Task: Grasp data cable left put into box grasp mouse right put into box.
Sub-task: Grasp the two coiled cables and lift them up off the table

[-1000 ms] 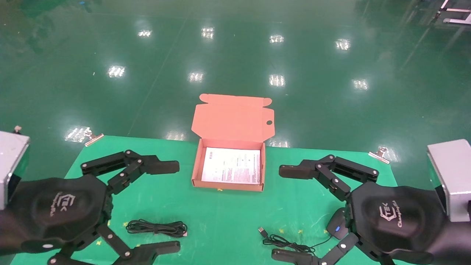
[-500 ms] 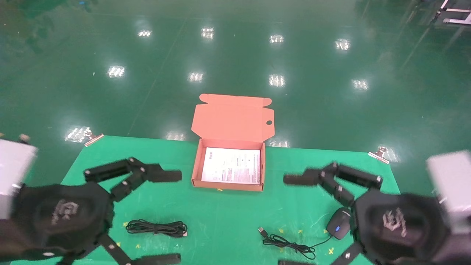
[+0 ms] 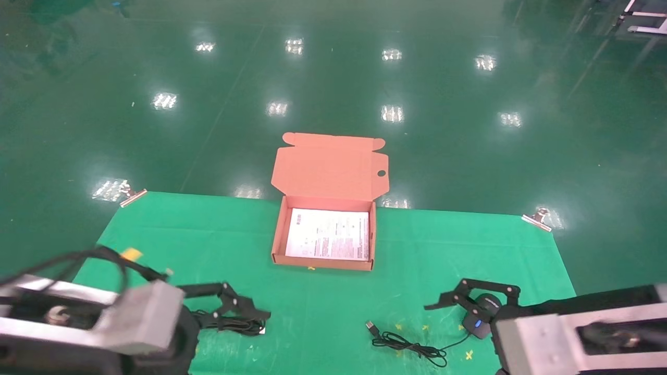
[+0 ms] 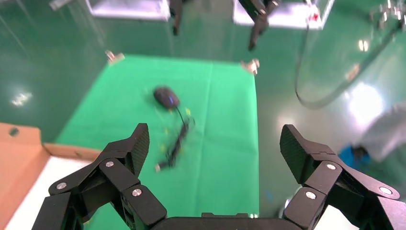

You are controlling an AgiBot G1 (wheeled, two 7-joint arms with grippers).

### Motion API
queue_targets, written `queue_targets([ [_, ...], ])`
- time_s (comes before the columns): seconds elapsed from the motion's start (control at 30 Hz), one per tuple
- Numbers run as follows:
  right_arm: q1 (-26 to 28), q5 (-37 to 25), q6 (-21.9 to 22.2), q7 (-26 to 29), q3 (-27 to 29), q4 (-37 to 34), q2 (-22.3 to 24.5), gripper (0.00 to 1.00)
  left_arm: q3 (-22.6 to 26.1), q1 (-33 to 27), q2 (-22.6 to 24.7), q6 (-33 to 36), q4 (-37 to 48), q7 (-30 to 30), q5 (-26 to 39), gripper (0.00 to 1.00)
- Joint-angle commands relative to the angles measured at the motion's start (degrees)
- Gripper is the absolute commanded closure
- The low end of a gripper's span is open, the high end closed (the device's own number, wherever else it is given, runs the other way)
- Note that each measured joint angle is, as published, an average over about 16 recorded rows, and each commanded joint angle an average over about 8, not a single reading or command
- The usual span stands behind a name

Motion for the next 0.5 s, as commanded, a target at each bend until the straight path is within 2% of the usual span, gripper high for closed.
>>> queue_targets([
  [0.03,2.32,-3.59,-0.53,-1.37,-2.12,0.14,-0.46,0.00,1.78,-1.52,0.42,0.33,-0.03,-0.21,1.97,0.00],
  [0.23,10.30,-12.75,-0.62,-6.97,-12.95,0.29,-3.14,0.00,13.67,-9.59,3.33,0.55,-0.06,1.53,12.36,0.00],
  [0.37,13.14,-14.41,-0.37,-9.70,-18.79,0.16,-4.30,0.00,20.81,-13.47,5.42,-0.13,0.11,2.82,19.00,0.00],
  [0.5,13.95,-16.10,0.52,-11.13,-23.26,-0.01,-5.14,0.00,24.87,-14.29,7.12,-2.13,1.01,2.19,24.41,0.00],
])
